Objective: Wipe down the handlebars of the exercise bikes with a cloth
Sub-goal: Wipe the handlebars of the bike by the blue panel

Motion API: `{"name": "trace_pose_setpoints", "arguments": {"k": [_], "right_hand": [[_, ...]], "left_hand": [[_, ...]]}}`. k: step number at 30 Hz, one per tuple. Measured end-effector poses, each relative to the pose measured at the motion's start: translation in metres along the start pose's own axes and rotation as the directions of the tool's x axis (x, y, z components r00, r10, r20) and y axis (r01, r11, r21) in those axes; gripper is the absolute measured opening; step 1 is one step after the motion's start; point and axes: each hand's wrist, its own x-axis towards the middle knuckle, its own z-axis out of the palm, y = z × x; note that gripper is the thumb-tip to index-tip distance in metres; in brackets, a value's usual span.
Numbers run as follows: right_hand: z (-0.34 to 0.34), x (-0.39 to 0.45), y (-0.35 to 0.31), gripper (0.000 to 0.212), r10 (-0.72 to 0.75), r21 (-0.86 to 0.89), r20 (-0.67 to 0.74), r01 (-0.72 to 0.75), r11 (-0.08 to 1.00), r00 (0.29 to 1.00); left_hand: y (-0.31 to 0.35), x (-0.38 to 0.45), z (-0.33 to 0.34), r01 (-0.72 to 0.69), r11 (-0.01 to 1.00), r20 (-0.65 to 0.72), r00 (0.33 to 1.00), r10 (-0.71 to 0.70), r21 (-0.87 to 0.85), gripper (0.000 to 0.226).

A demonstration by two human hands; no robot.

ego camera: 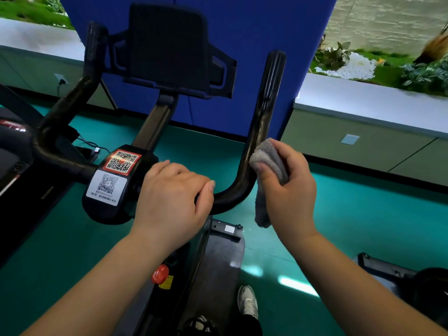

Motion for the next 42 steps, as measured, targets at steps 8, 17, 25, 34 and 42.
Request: {"name": "trace_pose_setpoints", "arguments": {"k": [8, 17, 25, 34, 42], "right_hand": [[0.002, -0.010, -0.003, 0.030, -0.236, -0.062, 0.120, 0.244, 0.968, 0.964], [-0.002, 0.003, -0.010, 0.027, -0.248, -0.123, 0.221, 0.280, 0.952, 0.943], [0.002, 0.065, -0.011, 0.022, -0.173, -0.179, 0.246, 0.220, 0.959, 0.954], [-0.005, 0.009, -0.018, 0.022, -0.347, -0.177, 0.415, 0.449, 0.876, 0.841], [0.007, 0.054, -0.021, 0.025, -0.198, -0.322, 0.325, 0.305, 0.896, 0.925]], "left_hand": [[0.000, 0.003, 0.003, 0.008, 1.000, -0.011, 1.000, -0.008, 0.024, 0.040], [0.001, 0.003, 0.005, 0.003, 0.999, -0.044, 0.999, -0.002, 0.035, 0.038], [0.001, 0.004, 0.006, 0.007, 1.000, -0.063, 0.998, -0.005, 0.023, 0.039], [0.001, 0.006, 0.004, 0.009, 0.999, -0.042, 0.999, -0.007, 0.048, 0.035], [0.001, 0.007, 0.004, 0.023, 0.999, -0.019, 1.000, -0.022, 0.040, 0.037]]}}
